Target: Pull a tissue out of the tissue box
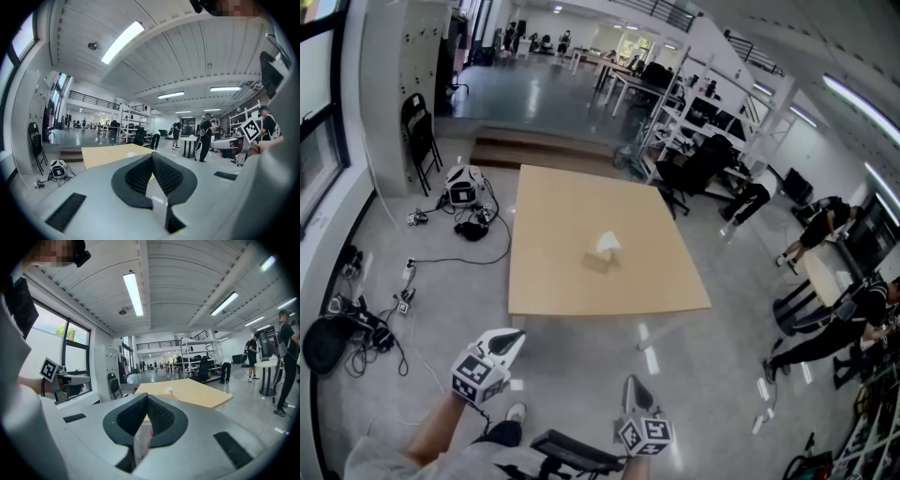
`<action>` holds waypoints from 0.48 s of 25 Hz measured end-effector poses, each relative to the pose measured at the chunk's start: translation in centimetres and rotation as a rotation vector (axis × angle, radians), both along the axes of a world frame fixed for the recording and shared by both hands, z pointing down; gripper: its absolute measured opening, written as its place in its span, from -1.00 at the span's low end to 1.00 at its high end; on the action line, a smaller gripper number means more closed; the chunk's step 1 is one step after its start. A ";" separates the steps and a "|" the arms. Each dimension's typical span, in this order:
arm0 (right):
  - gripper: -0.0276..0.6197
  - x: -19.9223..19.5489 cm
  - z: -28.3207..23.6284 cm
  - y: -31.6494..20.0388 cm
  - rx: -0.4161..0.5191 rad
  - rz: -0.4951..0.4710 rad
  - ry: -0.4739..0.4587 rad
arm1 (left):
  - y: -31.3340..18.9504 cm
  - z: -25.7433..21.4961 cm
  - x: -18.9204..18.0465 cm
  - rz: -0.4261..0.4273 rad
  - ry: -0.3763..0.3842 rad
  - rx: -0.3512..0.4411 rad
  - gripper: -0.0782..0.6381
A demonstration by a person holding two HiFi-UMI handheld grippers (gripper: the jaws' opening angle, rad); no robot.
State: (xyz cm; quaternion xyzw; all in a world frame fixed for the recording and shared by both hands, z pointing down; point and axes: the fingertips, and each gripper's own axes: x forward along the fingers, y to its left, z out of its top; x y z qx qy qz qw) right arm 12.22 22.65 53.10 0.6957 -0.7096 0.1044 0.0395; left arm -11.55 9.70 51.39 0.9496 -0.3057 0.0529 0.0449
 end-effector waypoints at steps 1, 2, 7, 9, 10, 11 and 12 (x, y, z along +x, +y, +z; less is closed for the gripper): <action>-0.91 0.2 -0.1 -1.2 0.001 -0.001 -0.002 | -1.2 -0.1 0.3 0.005 -0.001 0.001 -0.76; -0.91 0.4 -0.2 -2.5 0.004 -0.003 -0.001 | -2.5 -0.1 0.6 0.009 -0.005 0.004 -0.76; -0.91 1.8 -0.7 -8.7 0.009 0.010 -0.025 | -9.0 0.0 1.9 0.012 0.009 -0.001 -0.76; -0.91 2.2 -0.9 -10.9 0.012 0.010 -0.022 | -11.2 -0.2 2.3 0.012 0.015 -0.002 -0.76; -0.91 2.4 -1.0 -11.9 0.013 0.010 -0.018 | -12.3 -0.3 2.5 0.013 0.015 0.000 -0.76; -0.91 2.5 -1.0 -12.9 0.015 0.010 -0.016 | -13.3 -0.3 2.6 0.014 0.015 0.003 -0.76; -0.91 2.5 -1.0 -13.7 0.017 0.010 -0.016 | -14.1 -0.3 2.7 0.015 0.015 0.005 -0.76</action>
